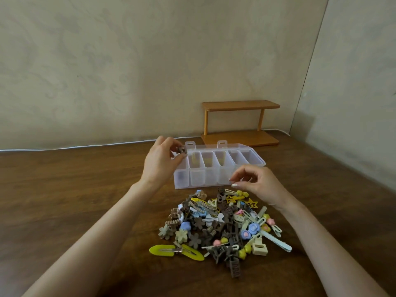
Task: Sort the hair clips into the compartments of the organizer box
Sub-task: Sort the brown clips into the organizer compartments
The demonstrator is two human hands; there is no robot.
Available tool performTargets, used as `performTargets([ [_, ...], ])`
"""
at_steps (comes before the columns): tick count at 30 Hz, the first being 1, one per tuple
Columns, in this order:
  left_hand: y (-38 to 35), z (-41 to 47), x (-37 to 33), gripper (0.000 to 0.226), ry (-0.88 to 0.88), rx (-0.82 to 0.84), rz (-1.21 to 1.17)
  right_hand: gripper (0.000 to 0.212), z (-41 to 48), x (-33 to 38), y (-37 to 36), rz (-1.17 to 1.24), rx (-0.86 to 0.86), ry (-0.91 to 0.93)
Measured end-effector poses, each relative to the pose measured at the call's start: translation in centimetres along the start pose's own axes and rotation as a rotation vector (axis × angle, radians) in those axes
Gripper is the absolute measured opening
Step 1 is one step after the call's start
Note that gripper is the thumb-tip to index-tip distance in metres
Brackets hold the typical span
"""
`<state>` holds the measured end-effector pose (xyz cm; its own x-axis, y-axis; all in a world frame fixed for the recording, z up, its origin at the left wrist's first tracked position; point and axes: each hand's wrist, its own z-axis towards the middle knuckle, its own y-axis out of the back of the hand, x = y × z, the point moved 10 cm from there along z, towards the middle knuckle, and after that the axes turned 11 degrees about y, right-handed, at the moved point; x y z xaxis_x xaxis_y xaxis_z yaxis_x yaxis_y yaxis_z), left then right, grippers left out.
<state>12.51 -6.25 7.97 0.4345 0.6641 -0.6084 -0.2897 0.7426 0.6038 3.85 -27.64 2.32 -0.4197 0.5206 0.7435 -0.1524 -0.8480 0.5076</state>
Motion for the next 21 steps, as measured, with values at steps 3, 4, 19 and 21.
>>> performTargets([
  [3, -1.2, 0.1, 1.8, 0.022, 0.045, 0.041, 0.079, 0.019, -0.1, -0.1, -0.7, -0.035, 0.037, -0.013],
  [4, -1.5, 0.1, 2.2, 0.023, 0.052, 0.057, 0.091, 0.019, -0.1, -0.1, -0.7, -0.039, 0.043, -0.019],
  [19, 0.1, 0.2, -0.1, 0.018, -0.012, 0.069, 0.089, 0.015, -0.4, 0.1, -1.3, -0.043, 0.100, -0.047],
  [21, 0.5, 0.0, -1.1, 0.014, -0.022, 0.106, 0.044, 0.015, -0.4, 0.4, -1.5, -0.062, 0.110, -0.041],
])
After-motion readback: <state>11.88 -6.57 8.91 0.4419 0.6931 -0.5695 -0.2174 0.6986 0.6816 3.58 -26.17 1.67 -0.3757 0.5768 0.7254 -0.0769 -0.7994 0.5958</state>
